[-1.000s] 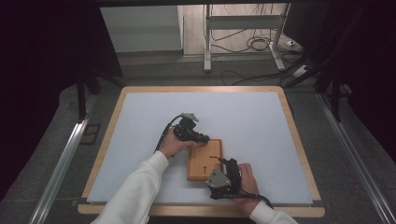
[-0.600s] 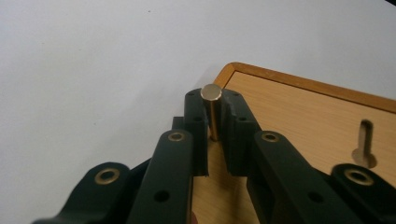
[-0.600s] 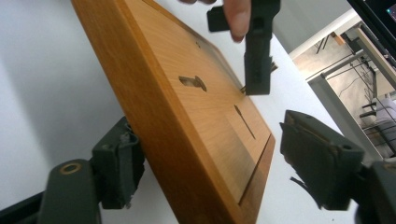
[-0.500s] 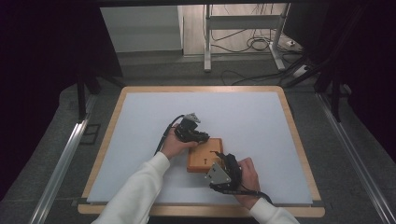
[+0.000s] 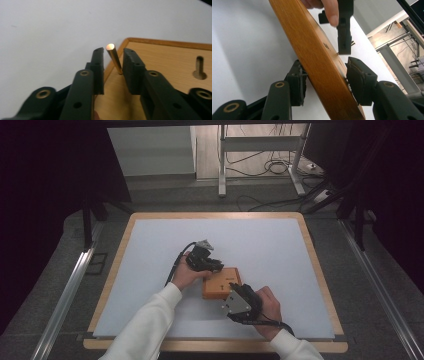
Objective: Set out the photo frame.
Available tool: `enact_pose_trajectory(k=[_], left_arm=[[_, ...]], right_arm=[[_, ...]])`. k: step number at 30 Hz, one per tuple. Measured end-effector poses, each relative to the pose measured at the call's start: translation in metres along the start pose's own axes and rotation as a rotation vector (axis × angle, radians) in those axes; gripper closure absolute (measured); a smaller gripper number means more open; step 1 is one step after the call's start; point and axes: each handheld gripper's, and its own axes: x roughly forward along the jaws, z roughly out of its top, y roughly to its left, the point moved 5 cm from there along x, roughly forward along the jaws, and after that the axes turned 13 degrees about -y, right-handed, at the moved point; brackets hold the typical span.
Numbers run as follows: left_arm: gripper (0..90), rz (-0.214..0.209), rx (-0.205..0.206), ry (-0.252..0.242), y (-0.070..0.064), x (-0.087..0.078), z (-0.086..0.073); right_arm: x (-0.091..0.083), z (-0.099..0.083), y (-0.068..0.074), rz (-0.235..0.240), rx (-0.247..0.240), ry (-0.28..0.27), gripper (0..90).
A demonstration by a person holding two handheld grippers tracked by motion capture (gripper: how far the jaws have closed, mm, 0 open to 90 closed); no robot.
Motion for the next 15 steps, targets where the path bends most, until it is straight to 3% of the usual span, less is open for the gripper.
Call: enact_pose_trajectory(k=[7, 13, 15], left_arm=[[55.8, 0.110, 0.001, -0.075, 0.013, -0.049, 0.000], [50.7, 0.143, -0.001, -0.077, 0.016, -0.084, -0.023], [50.2, 0.155, -0.019, -0.085, 0.018, -0.094, -0.034]], right_arm=[[-0.002, -0.002, 0.000, 0.013, -0.013, 0.009, 51.5], [-0.002, 0.000, -0.005, 0.018, -0.002, 0.008, 52.5], [-0.001, 0.001, -0.007, 0.020, -0.001, 0.010, 52.9]])
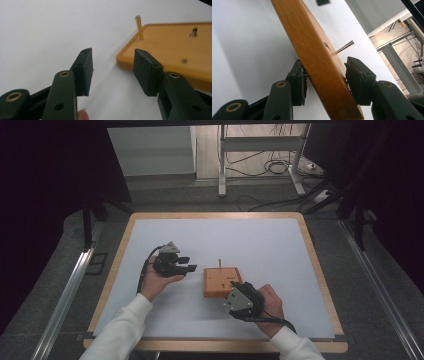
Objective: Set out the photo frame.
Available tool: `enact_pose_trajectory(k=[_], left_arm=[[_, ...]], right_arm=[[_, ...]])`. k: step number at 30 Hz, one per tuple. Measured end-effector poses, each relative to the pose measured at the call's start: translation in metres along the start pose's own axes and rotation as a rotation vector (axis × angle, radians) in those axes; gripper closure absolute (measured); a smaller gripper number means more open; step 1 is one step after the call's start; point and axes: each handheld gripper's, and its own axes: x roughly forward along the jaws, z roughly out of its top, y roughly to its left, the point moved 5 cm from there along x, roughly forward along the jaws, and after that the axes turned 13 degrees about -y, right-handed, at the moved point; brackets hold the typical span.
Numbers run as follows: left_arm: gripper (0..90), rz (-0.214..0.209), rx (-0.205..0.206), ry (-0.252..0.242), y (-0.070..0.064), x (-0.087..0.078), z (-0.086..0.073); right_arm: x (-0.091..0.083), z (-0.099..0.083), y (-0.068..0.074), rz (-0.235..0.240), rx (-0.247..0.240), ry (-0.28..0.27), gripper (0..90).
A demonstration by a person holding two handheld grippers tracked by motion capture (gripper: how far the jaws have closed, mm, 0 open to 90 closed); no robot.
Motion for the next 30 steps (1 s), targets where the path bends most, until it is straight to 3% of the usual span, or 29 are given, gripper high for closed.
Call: enact_pose_trajectory(k=[8, 11, 20, 30], left_arm=[[49.2, 0.034, -0.048, -0.007, 0.015, -0.024, -0.022], [49.2, 0.039, -0.039, 0.001, 0.015, -0.030, -0.027], [49.1, 0.027, 0.028, 0.028, 0.001, -0.038, -0.039], [49.2, 0.020, 0.031, 0.049, -0.002, -0.032, -0.044]], right_arm=[[0.003, 0.009, -0.012, 0.024, -0.013, 0.045, 56.7], [0.004, 0.011, -0.017, 0.034, -0.014, 0.052, 58.2], [0.012, 0.022, -0.028, 0.088, -0.082, 0.111, 62.4], [0.020, 0.030, -0.036, 0.103, -0.098, 0.110, 66.6]])
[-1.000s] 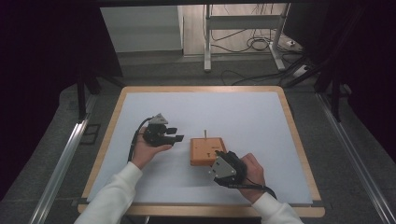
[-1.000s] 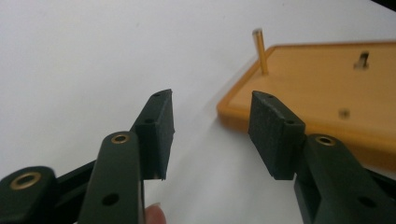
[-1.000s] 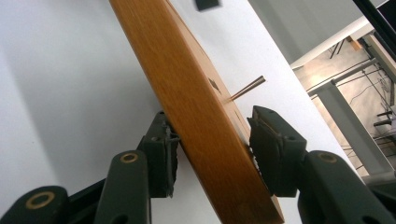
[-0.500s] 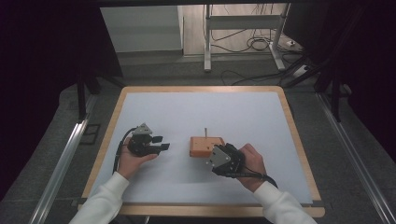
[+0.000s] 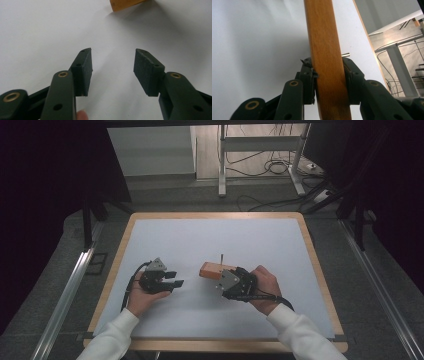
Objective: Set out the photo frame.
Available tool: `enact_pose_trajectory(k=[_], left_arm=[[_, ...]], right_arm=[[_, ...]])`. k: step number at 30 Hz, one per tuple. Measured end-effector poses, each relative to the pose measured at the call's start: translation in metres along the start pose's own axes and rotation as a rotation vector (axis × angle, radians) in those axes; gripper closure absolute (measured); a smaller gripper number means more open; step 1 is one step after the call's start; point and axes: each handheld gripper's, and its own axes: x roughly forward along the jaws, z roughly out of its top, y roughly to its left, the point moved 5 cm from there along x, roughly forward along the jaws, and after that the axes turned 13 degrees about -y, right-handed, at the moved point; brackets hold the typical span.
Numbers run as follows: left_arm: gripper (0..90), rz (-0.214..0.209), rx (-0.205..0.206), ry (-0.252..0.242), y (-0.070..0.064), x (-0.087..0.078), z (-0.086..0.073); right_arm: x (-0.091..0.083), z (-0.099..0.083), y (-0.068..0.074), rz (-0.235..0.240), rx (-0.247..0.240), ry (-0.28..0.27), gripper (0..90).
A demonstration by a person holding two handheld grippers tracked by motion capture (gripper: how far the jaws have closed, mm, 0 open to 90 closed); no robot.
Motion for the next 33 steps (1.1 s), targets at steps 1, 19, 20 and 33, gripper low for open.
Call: enact_pose_trajectory(k=[1, 19, 20, 33], left_arm=[[49.2, 0.001, -0.002, 0.000, 0.000, 0.000, 0.000], [49.2, 0.004, -0.021, -0.008, 0.004, -0.001, -0.001], [49.1, 0.004, -0.022, -0.010, 0.004, -0.001, -0.001], [48.8, 0.004, -0.027, -0.004, 0.004, -0.001, -0.001]], right_arm=[[0.000, 0.000, -0.001, 0.000, -0.005, -0.002, 66.9], [-0.014, 0.026, 0.004, 0.140, 0.032, -0.066, 69.3], [-0.018, 0.027, 0.004, 0.153, 0.048, -0.077, 69.3], [-0.024, 0.024, -0.009, 0.164, 0.120, -0.104, 67.5]])
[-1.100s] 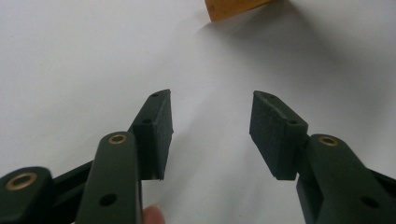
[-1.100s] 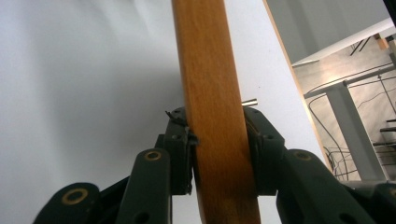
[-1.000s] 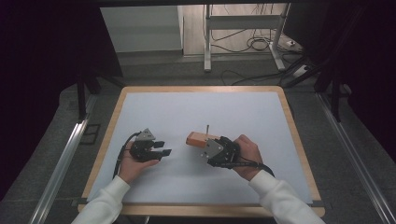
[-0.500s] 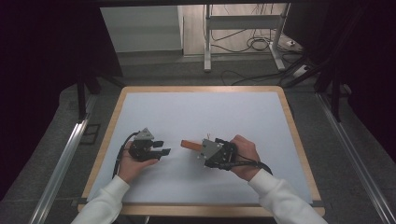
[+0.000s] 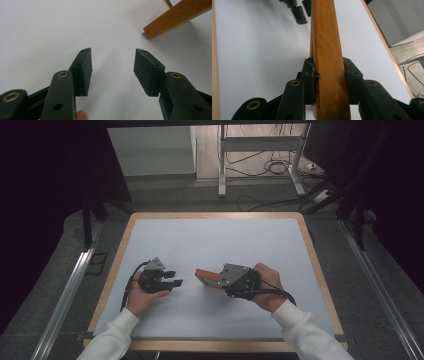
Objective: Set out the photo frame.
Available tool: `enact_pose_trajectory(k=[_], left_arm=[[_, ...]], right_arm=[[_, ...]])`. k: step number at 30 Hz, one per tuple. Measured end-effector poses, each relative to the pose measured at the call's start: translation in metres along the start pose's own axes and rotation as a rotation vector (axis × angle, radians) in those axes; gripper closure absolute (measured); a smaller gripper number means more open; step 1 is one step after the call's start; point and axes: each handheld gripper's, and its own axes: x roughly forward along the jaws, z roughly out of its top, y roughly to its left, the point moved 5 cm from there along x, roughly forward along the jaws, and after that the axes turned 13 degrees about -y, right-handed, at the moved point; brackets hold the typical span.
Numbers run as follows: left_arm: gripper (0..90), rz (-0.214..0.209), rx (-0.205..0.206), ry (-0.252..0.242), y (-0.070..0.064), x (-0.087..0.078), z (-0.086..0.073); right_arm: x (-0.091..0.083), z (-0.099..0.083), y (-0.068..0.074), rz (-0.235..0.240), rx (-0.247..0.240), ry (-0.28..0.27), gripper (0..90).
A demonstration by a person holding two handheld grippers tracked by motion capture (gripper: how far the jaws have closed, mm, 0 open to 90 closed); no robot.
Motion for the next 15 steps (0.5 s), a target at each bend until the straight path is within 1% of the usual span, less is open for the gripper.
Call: enact_pose_trajectory(k=[2, 4, 8, 11, 15], left_arm=[[48.5, 0.000, -0.001, 0.002, 0.001, 0.000, -0.001], [48.3, 0.000, -0.002, 0.004, 0.001, 0.000, -0.001], [48.1, 0.001, -0.006, -0.003, 0.001, 0.000, 0.000], [47.9, 0.001, -0.007, -0.003, 0.000, 0.001, 0.000], [47.6, 0.000, -0.007, -0.002, 0.000, 0.001, 0.000]], right_arm=[[0.002, 0.001, -0.005, -0.013, 0.007, 0.002, 66.9], [0.004, 0.000, -0.012, -0.027, 0.026, 0.001, 66.0], [0.006, -0.005, -0.026, -0.047, 0.078, -0.006, 63.6], [0.010, -0.008, -0.035, -0.066, 0.095, -0.002, 60.4], [0.016, -0.012, -0.046, -0.076, 0.121, 0.007, 56.9]])
